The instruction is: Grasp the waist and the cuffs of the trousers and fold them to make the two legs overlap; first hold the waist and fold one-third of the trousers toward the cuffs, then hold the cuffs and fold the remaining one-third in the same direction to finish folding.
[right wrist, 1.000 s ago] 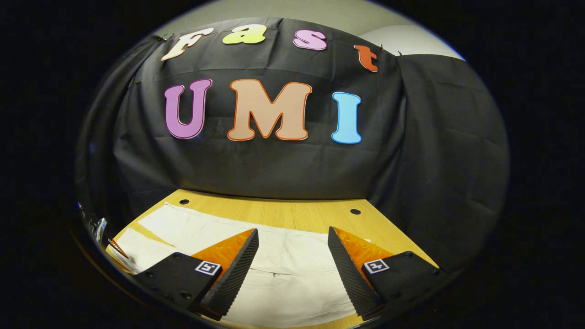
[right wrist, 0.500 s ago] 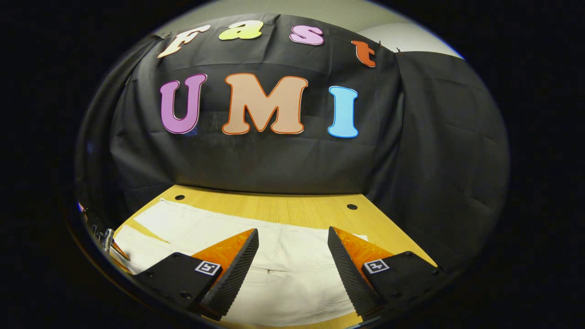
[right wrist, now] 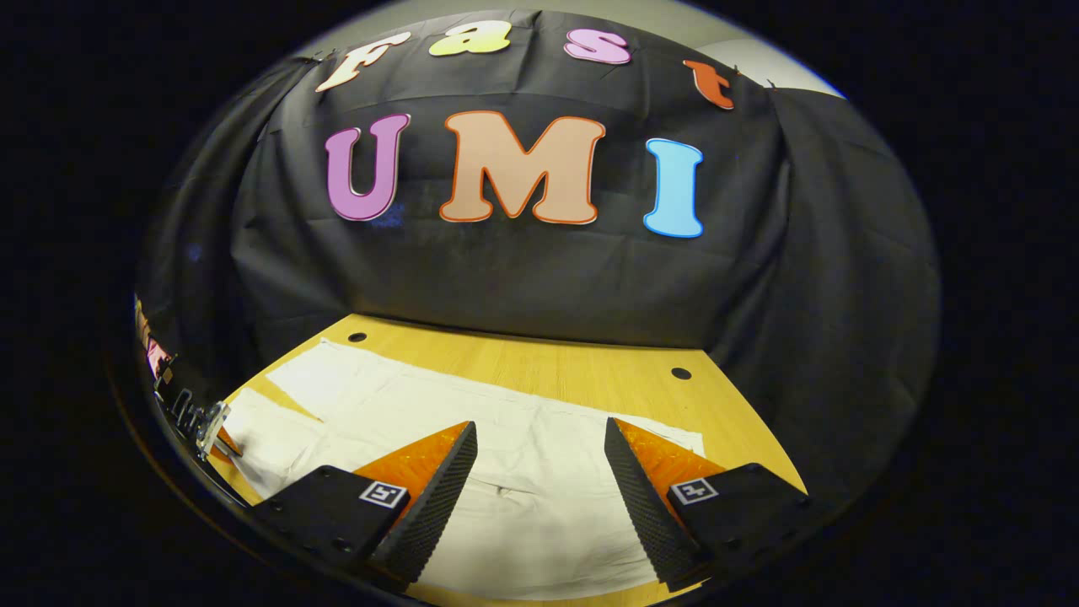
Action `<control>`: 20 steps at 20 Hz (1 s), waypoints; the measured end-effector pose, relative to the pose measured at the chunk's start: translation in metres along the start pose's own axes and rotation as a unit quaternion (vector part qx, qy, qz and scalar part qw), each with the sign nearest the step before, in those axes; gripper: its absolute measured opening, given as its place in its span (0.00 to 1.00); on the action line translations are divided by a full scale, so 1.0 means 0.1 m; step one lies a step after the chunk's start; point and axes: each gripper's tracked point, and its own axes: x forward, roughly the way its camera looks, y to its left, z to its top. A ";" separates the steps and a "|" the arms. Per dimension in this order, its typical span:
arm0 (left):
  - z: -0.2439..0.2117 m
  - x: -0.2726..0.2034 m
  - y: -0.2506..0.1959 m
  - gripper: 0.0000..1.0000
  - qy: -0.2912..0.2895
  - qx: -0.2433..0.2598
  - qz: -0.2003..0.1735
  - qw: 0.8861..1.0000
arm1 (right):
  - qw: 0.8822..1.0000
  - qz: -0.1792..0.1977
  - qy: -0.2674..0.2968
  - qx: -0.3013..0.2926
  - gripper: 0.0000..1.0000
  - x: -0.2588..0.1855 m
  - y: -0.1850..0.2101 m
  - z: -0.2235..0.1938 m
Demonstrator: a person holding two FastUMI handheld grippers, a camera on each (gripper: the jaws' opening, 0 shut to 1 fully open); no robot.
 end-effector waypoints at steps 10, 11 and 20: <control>0.02 0.02 0.02 0.00 0.031 0.014 0.001 0.999 | 0.970 0.118 0.141 -0.161 0.98 0.03 -0.37 -0.91; 0.02 0.02 0.02 0.00 0.034 0.015 0.001 0.999 | 0.959 0.140 0.167 -0.181 0.98 -0.01 -0.42 -1.08; 0.00 0.03 0.01 0.00 0.050 -0.006 0.010 0.999 | 0.835 0.285 0.324 -0.341 0.96 -0.39 -0.79 -2.24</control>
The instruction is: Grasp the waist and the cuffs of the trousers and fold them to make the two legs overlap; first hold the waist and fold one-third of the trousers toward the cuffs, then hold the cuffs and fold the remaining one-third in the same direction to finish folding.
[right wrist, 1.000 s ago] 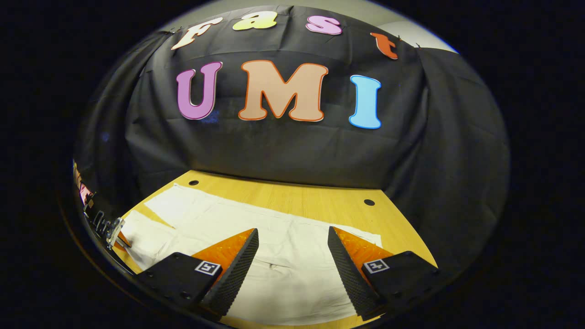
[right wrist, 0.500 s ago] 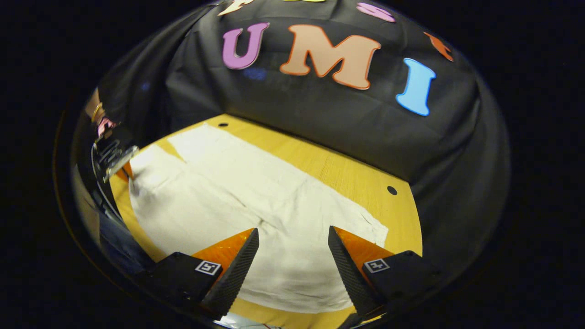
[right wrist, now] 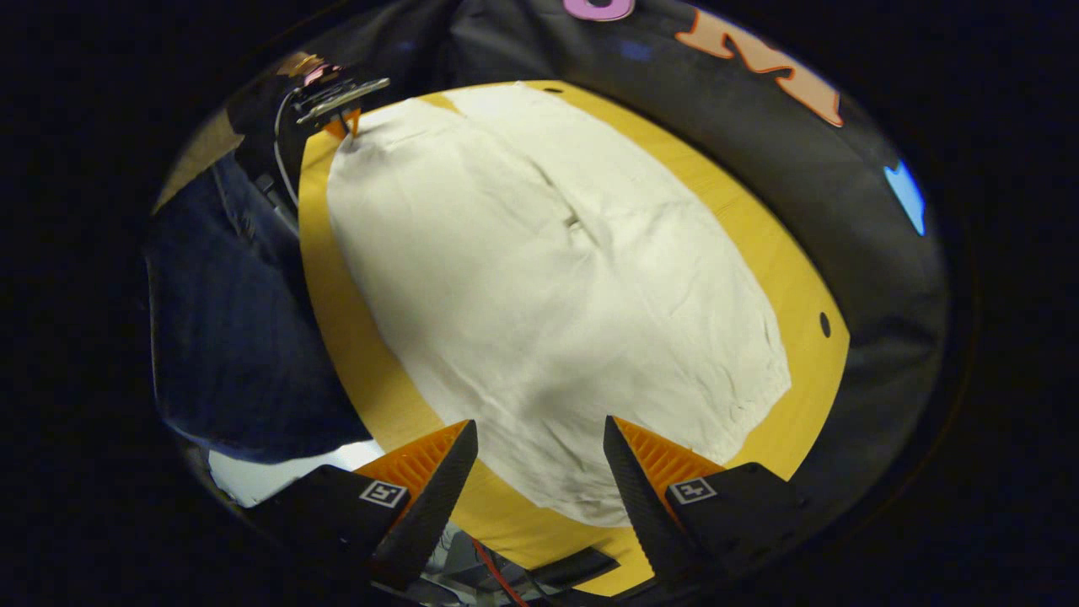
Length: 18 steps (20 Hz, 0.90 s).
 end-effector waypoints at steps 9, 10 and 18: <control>0.00 0.01 0.00 0.00 0.009 -0.007 0.015 1.000 | 0.989 0.089 0.088 -0.082 0.92 0.28 0.20 -0.29; -0.01 0.02 0.00 0.00 0.009 -0.008 0.017 1.000 | 0.987 0.091 0.095 -0.088 0.90 0.31 0.21 -0.30; -0.01 0.02 -0.01 0.00 0.006 -0.012 0.038 0.999 | 0.982 0.069 0.103 -0.141 0.57 0.36 0.12 -0.32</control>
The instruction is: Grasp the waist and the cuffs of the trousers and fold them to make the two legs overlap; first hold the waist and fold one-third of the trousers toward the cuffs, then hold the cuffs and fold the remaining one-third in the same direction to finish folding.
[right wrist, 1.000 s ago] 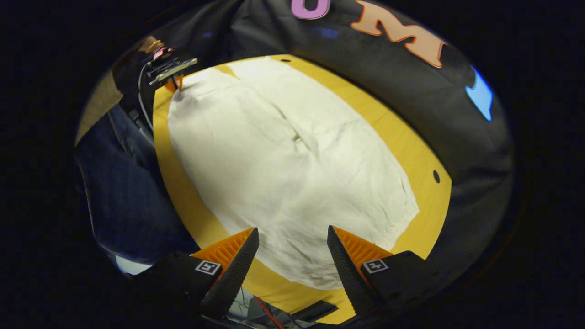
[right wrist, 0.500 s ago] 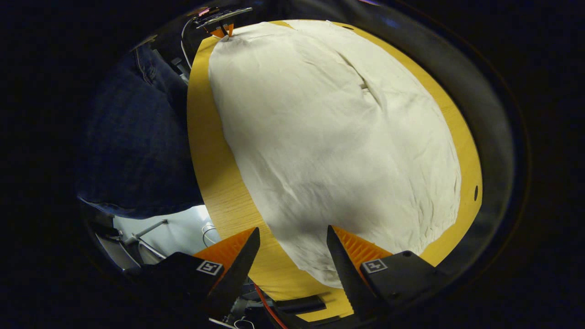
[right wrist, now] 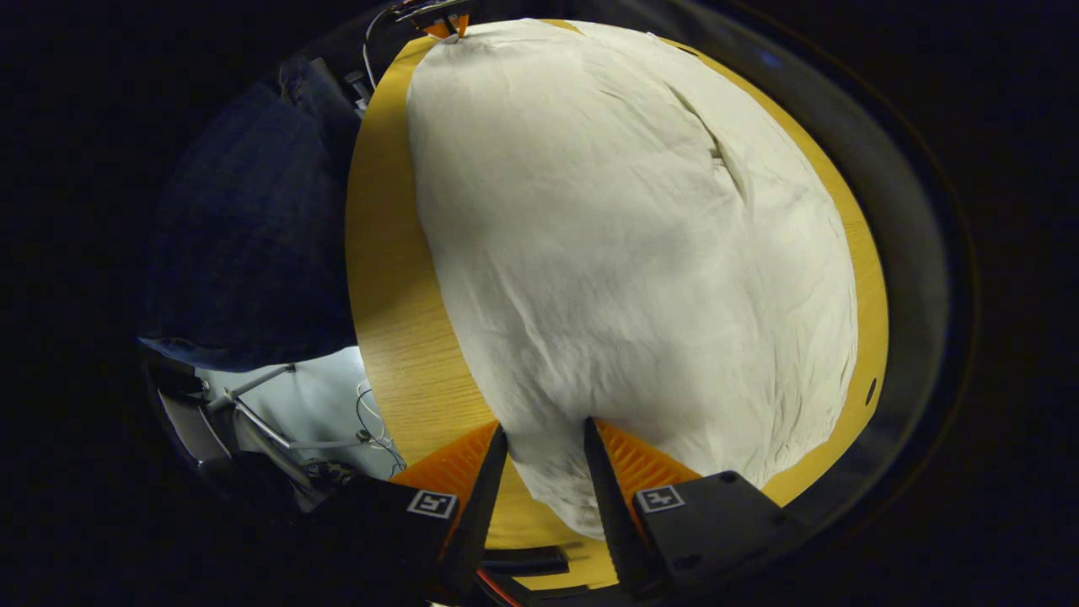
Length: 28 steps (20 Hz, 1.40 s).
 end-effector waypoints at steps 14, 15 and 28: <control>-0.02 0.01 0.11 0.00 0.010 0.024 -0.006 1.000 | 0.990 0.001 0.013 0.140 0.05 -0.10 -0.26 0.01; -0.01 -0.03 0.18 0.00 0.011 0.024 -0.004 1.000 | 0.988 -0.006 0.005 0.154 0.05 -0.15 -0.28 0.03; 0.77 -0.89 1.87 0.00 0.005 0.017 0.128 0.992 | 0.932 -0.165 -0.092 0.308 0.05 -0.83 -1.52 0.42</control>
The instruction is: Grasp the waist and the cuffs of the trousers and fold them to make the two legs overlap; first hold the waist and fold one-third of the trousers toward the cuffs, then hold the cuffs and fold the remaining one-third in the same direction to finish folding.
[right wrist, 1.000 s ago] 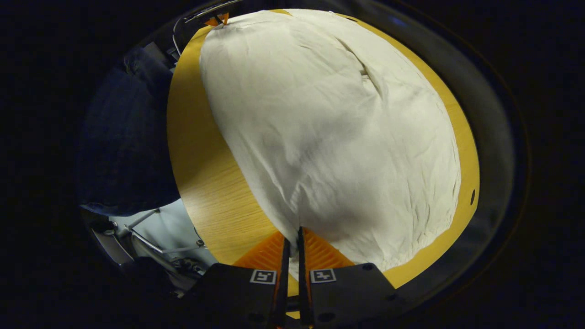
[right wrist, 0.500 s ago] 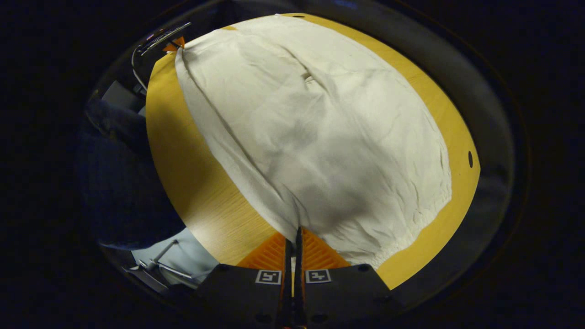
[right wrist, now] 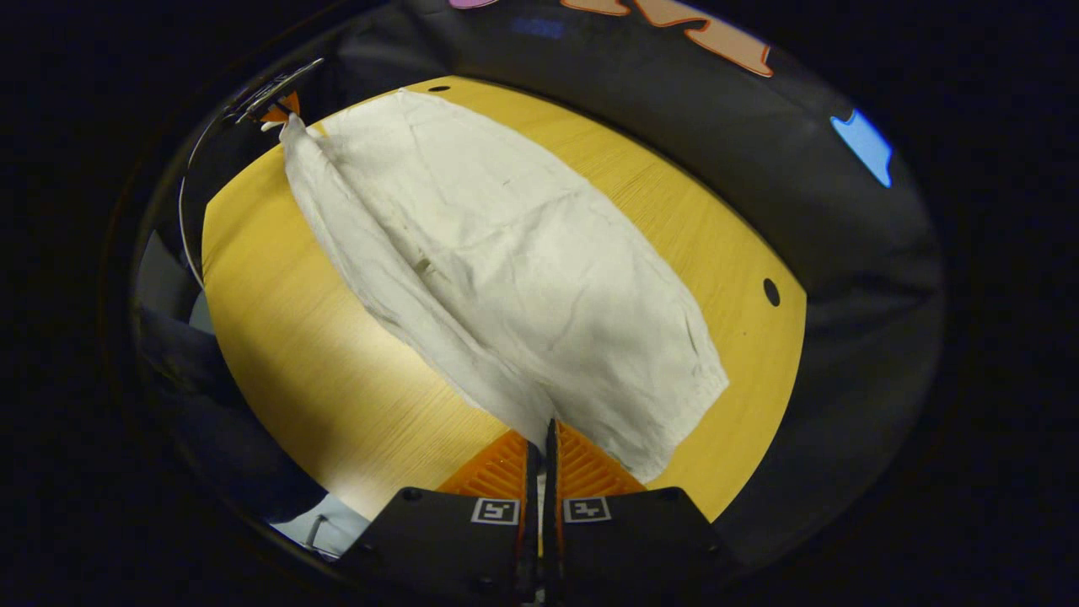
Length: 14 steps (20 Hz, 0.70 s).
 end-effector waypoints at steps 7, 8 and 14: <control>0.87 0.19 0.94 0.00 -0.043 -0.097 0.114 0.988 | 0.987 -0.093 -0.070 0.111 0.05 0.06 -0.86 0.83; 1.01 0.28 1.03 0.00 -0.047 -0.111 0.124 0.985 | 0.983 -0.104 -0.080 0.129 0.05 0.12 -0.98 0.94; 1.59 1.04 1.21 0.00 -0.077 -0.223 0.151 0.960 | 0.951 -0.127 -0.139 0.244 0.05 0.67 -1.34 1.42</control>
